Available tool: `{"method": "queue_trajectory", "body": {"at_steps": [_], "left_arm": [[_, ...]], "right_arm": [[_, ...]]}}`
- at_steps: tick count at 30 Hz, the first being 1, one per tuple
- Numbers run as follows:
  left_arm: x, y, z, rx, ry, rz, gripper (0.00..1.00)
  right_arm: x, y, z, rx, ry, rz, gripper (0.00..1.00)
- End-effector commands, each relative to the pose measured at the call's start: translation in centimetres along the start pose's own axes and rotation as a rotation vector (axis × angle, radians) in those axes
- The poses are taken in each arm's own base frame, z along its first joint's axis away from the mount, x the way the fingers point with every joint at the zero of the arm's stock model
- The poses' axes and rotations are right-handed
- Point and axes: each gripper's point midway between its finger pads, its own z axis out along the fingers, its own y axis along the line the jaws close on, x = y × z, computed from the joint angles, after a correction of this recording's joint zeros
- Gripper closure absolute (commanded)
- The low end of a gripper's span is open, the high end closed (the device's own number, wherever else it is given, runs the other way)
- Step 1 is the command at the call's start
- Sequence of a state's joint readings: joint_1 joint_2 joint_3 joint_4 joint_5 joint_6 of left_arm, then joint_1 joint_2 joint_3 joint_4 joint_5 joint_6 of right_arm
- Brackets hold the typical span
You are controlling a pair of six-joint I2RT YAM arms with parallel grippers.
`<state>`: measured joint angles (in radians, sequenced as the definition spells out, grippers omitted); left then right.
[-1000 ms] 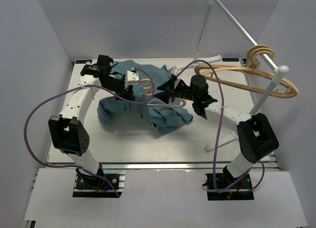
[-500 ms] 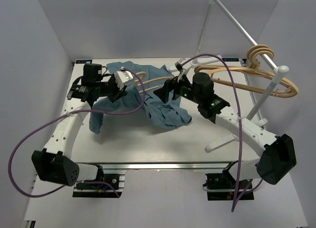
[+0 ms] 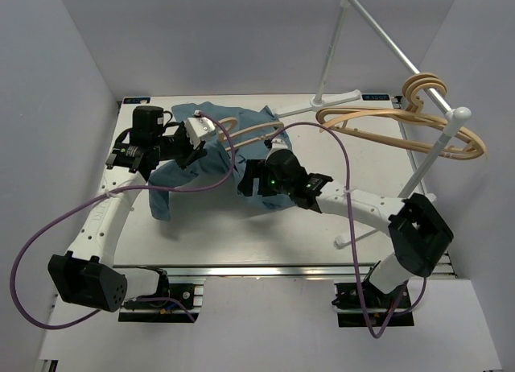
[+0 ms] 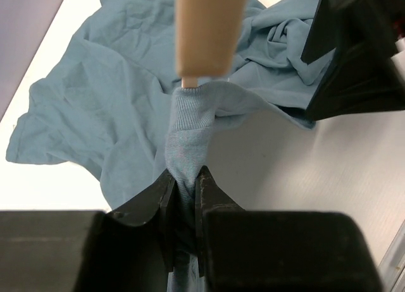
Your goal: Place the t-shirt on the hanger
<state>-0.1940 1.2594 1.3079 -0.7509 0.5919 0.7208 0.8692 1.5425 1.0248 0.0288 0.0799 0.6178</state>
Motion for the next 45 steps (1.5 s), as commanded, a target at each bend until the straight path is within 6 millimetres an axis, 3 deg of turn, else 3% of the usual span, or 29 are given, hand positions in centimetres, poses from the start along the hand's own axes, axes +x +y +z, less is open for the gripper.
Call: {"method": "queue_trajectory", "body": {"at_steps": [1,6,12,15,16,21,22,28,34,35,38,41,45], "left_arm": [[-1.2,-0.5,-0.6,0.005,-0.049,0.021,1.0],[-1.3,-0.7,-0.7,0.009,-0.064,0.022,1.0],[-1.3,-0.7,-0.8,0.002,-0.06,0.011,1.0],[-1.1,-0.4,-0.8,-0.014,-0.053,0.005,1.0],[-1.1,-0.3,-0.9,-0.028,-0.052,-0.006,1.0],[-1.1,-0.1,-1.3,-0.063,-0.057,-0.004,1.0],[-1.2,-0.1,-1.3,-0.067,-0.059,-0.002,1.0],[-0.4,0.3,-1.9,-0.11,-0.03,-0.002,1.0],[0.7,0.5,-2.9,-0.113,-0.019,-0.006,1.0],[1.1,0.7,-3.2,-0.119,-0.019,-0.008,1.0],[2.2,1.1,-3.8,-0.126,0.0,-0.006,1.0],[3.2,1.7,-4.5,-0.131,0.012,-0.032,1.0],[3.5,2.1,-5.3,-0.105,-0.023,-0.057,1.0]], "right_arm": [[-2.4,0.1,0.6,0.067,-0.093,0.076,0.11],[-1.1,0.0,2.2,0.092,-0.053,0.071,0.13],[0.9,1.6,3.8,0.042,0.011,0.051,0.27],[1.4,1.3,3.8,0.054,0.014,0.046,0.45],[1.7,0.9,3.6,0.065,0.015,0.046,0.56],[2.3,-1.5,2.8,0.154,-0.003,0.047,0.81],[2.3,-2.0,2.6,0.179,-0.011,0.043,0.98],[-0.1,-6.0,1.5,0.326,-0.088,0.008,1.0],[-4.6,-10.6,1.8,0.38,-0.137,0.016,1.0],[-6.6,-11.2,2.1,0.38,-0.183,0.029,1.0],[-9.2,-12.4,2.5,0.396,-0.214,0.019,1.0],[-10.5,-13.6,3.1,0.429,-0.223,-0.021,1.0],[-13.7,-13.8,4.2,0.446,-0.284,-0.055,1.0]]}}
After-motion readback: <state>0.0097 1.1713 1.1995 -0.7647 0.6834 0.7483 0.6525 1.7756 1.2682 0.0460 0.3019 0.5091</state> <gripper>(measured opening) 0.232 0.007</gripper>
